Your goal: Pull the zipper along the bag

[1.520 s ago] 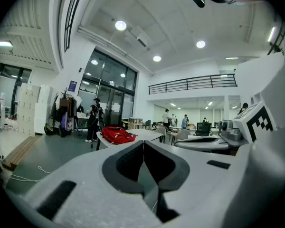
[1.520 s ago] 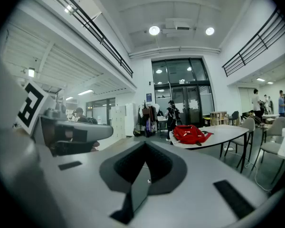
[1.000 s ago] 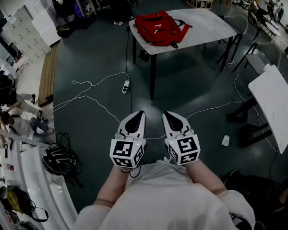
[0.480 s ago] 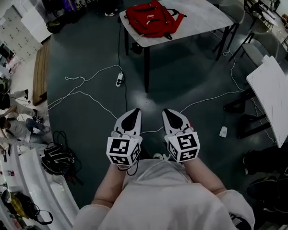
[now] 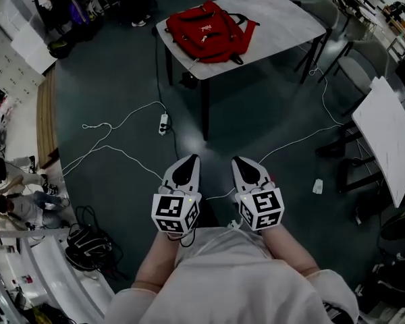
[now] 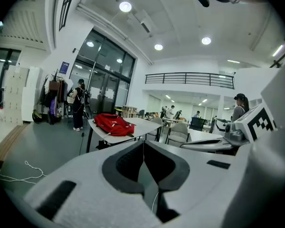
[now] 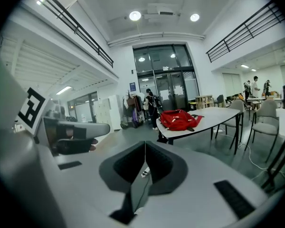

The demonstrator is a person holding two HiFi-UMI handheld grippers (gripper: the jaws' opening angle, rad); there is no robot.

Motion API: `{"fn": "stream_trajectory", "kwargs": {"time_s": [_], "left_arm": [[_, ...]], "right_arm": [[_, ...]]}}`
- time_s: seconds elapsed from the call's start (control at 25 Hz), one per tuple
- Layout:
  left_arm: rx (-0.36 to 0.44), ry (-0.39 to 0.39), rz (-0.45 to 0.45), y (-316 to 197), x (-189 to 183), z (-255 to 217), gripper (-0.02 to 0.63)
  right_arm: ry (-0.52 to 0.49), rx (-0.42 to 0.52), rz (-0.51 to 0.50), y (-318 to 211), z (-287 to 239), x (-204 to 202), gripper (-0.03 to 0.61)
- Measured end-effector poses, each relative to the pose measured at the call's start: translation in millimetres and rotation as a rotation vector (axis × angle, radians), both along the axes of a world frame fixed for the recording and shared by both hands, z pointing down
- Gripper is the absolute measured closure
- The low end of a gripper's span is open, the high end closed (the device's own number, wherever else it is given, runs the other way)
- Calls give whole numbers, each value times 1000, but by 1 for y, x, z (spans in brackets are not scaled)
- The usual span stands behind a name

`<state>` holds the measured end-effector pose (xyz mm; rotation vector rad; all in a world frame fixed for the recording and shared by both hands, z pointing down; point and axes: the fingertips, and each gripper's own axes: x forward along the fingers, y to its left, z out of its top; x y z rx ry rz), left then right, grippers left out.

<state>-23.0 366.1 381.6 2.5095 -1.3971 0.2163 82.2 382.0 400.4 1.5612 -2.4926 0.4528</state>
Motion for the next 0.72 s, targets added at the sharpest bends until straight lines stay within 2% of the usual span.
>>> {"fn": "stream_trajectory", "kwargs": {"time_s": [0.24, 0.44, 0.72], "left_arm": [[-20, 5, 45, -100, -40, 1, 592], [-27, -11, 95, -182, -76, -6, 592], [-62, -13, 154, -254, -106, -14, 592]], "right_arm": [[3, -56, 53, -88, 10, -36, 551], [30, -66, 107, -165, 4, -69, 551], [26, -85, 152, -239, -14, -104, 551]]}}
